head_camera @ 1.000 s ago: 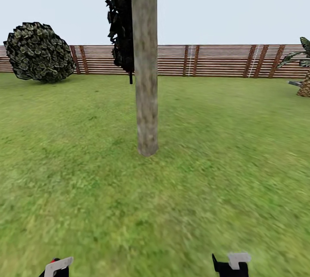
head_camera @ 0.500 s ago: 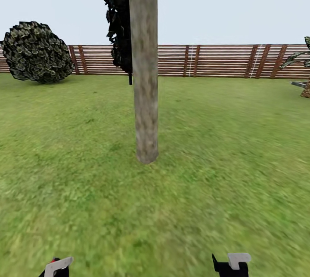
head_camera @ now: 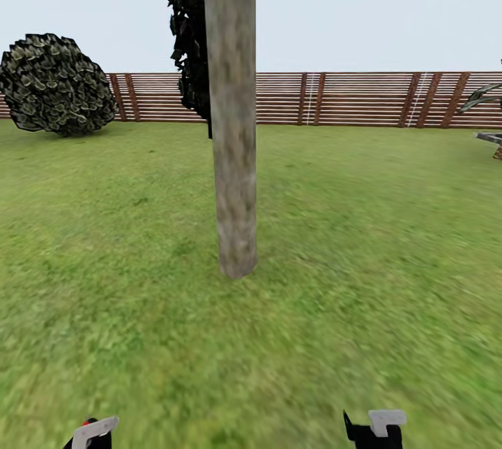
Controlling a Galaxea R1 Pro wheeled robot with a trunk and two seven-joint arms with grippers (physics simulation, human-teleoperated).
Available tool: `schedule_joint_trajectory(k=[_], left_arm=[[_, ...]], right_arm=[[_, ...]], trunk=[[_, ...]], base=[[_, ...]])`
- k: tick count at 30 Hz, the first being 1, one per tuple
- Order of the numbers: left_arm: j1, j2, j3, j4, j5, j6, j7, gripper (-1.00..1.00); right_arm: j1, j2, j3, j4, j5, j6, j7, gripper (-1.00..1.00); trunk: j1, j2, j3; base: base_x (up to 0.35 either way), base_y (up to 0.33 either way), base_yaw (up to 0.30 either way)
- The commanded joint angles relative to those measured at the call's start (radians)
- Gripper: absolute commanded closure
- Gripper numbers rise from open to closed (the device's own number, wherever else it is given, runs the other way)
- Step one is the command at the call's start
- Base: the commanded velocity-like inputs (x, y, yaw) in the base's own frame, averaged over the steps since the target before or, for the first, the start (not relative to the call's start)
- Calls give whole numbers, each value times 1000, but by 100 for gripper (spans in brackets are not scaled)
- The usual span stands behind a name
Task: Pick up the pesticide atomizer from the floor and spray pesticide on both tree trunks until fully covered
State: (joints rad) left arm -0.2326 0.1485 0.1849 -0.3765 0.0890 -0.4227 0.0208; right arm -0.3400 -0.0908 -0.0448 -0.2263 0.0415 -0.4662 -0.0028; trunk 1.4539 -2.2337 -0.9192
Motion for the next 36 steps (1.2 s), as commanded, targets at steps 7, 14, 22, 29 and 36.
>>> schedule_joint_trajectory(k=[7,14,22,29,36], left_arm=[[-1,0,-2,1,9,-4,-1,100],[-1,0,-2,1,9,-4,-1,100],[-1,1,-3,1,9,-4,-2,100],[-7,10,-11,-6,-2,-3,-18,100],[-15,12,-25,-26,-151,10,-172,100]], right_arm=[[-1,0,-4,1,4,-3,0,-100],[-1,0,-4,1,4,-3,0,-100],[-1,0,-4,1,6,-3,4,-100],[-1,0,-1,-8,6,-3,6,-100],[1,-10,166,-143,139,4,13,-100]], trunk=[[0,0,-1],[0,0,-1],[0,0,-1],[0,0,-1],[0,0,-1]], base=[[339,0,0],[339,0,0],[339,0,0],[335,0,0],[70,0,0]])
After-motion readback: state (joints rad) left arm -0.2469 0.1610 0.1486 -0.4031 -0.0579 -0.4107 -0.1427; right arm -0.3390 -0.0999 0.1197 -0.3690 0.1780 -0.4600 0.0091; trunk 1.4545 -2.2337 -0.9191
